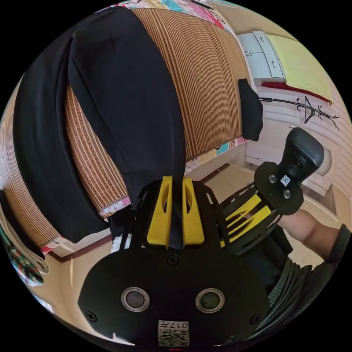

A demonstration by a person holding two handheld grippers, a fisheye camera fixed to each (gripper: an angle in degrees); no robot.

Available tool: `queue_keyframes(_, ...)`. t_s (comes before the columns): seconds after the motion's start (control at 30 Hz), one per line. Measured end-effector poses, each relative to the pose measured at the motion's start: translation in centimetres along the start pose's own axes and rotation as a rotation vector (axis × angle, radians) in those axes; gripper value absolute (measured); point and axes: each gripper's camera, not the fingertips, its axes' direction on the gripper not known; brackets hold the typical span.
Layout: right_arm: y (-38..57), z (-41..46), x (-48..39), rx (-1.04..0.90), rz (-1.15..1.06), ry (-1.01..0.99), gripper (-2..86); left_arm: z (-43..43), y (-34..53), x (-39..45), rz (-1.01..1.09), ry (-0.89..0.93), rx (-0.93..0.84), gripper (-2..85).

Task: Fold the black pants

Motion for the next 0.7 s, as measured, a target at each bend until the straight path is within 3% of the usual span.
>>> queue_keyframes(0.1, 1.1, -1.6, 4.2, -0.13, 0.113, 0.151, 3.3, -1.1, 2.1, -1.6, -0.05, 0.046, 0.055, 3.8)
queue_keyframes(0.17, 1.3, -5.2, 7.9, -0.1, 0.221, 0.21, 3.9, -1.5, 3.2, -2.7, -0.094, 0.058, 0.058, 3.7)
queue_keyframes(0.3, -0.6, -18.0, 17.6, 0.235, 0.467, 0.155, 7.8, -2.4, 5.7, -4.4, -0.167, 0.133, 0.12, 3.7)
queue_keyframes(0.4, -3.3, -25.6, 22.9, 0.549, 0.527, 0.027, 11.2, -2.1, 6.8, -5.2, -0.209, 0.167, 0.145, 3.7)
queue_keyframes(0.5, -6.4, -30.2, 25.5, 0.815, 0.587, 0.047, 10.9, -1.4, 7.4, -5.9, -0.255, 0.22, 0.157, 3.5)
queue_keyframes(0.7, -13.6, -32.3, 29.2, 0.935, 0.669, 0.115, 9.8, -0.2, 7.8, -7.2, -0.281, 0.3, 0.172, 3.3)
